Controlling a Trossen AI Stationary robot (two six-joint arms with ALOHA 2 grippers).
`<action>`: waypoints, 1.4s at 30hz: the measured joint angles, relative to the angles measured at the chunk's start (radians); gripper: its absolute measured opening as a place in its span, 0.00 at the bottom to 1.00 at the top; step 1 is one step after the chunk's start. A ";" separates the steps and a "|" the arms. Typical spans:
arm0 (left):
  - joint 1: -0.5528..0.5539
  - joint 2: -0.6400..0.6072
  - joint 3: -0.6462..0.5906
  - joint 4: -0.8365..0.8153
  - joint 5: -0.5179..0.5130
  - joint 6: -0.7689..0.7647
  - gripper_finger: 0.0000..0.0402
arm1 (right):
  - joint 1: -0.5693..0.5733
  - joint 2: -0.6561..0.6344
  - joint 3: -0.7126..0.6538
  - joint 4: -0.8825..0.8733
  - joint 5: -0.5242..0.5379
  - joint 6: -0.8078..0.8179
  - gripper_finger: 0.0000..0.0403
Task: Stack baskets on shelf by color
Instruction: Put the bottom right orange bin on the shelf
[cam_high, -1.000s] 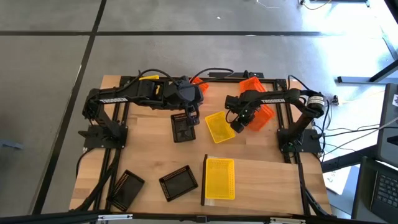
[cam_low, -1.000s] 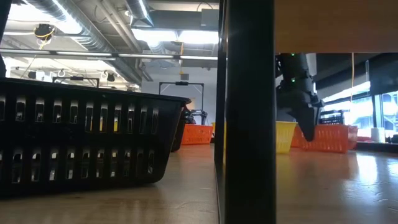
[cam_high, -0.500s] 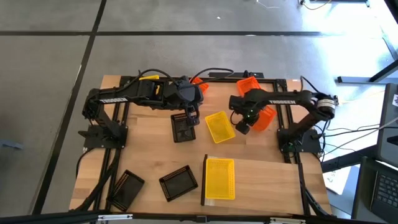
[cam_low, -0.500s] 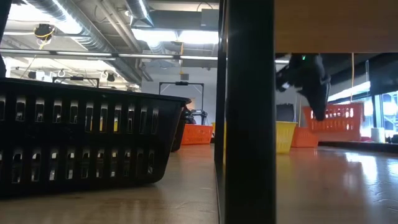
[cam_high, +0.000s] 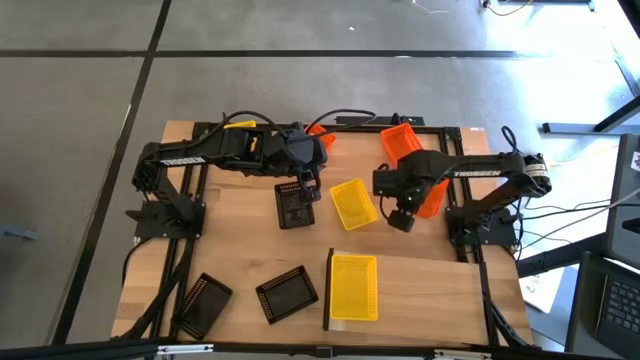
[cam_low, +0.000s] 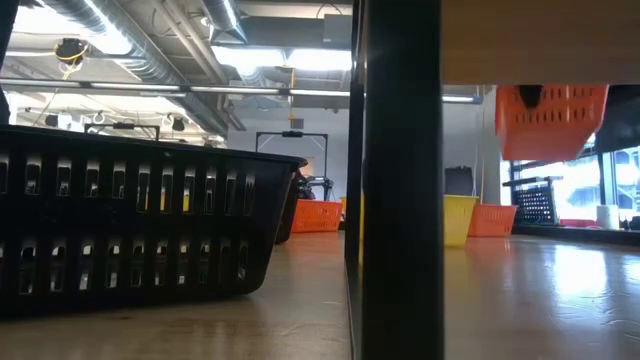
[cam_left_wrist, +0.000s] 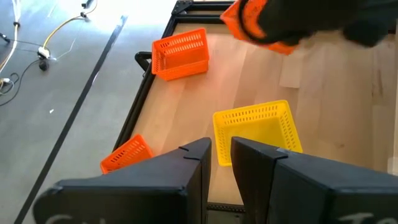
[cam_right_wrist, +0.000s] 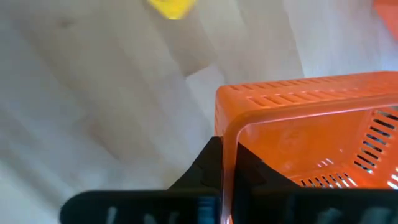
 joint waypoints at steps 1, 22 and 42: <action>0.000 0.000 0.000 0.000 0.005 0.000 0.14 | 0.024 0.000 0.033 -0.025 0.000 0.008 0.00; -0.049 -0.006 -0.001 0.000 0.011 -0.006 0.14 | 0.520 0.000 0.278 -0.019 -0.091 0.119 0.00; -0.049 -0.007 -0.001 0.000 0.013 0.001 0.14 | 0.687 0.048 0.278 0.331 -0.086 0.285 0.00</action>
